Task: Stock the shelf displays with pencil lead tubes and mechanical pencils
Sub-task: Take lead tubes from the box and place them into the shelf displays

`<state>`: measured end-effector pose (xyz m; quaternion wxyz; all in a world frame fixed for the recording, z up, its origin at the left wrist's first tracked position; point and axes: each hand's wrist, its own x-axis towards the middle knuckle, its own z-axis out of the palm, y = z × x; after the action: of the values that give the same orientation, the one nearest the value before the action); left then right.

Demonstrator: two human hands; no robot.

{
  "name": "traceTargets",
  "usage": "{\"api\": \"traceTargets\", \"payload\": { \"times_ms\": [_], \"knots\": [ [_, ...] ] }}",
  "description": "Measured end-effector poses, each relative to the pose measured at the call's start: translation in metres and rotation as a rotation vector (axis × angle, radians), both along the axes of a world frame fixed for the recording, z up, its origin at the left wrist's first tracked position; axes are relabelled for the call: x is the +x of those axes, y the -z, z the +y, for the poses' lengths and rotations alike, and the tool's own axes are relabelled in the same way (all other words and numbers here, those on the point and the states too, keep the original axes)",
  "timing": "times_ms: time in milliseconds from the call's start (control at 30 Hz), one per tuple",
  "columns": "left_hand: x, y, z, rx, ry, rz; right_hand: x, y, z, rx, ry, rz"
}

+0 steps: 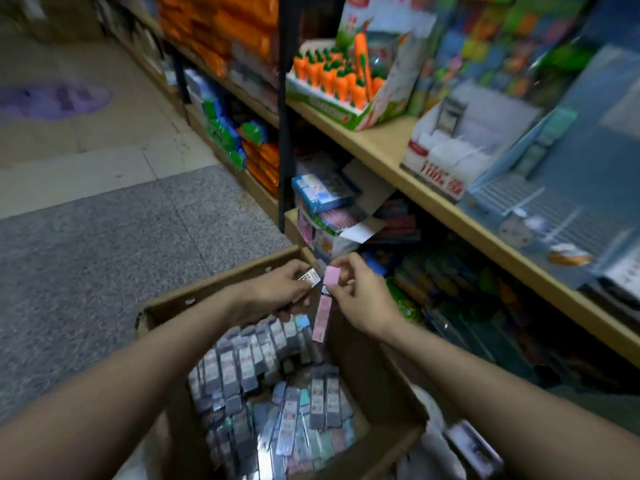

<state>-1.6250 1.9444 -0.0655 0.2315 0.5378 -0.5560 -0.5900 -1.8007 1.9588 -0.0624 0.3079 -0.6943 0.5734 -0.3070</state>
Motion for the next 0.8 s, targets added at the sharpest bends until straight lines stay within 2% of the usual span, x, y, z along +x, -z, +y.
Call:
{"api": "traceTargets", "payload": {
  "times_ms": [200,367,600,733,800],
  "knots": [
    [-0.027,-0.065,0.0,-0.054,-0.039,0.254,-0.041,-0.084,-0.002,-0.082,0.182,-0.096],
    [-0.059,-0.102,0.0,-0.144,0.034,0.371,-0.08,-0.13,0.01,-0.143,0.254,-0.197],
    [-0.119,-0.128,-0.009,-0.195,-0.004,0.463,-0.151,-0.213,0.03,-0.383,0.406,0.007],
    [-0.137,-0.132,-0.019,-0.372,0.025,0.41,-0.188,-0.246,0.029,-0.528,0.522,0.276],
    [-0.144,-0.131,-0.024,-0.464,0.035,0.388,-0.2,-0.25,0.023,-0.536,0.559,0.397]
  ]
}}
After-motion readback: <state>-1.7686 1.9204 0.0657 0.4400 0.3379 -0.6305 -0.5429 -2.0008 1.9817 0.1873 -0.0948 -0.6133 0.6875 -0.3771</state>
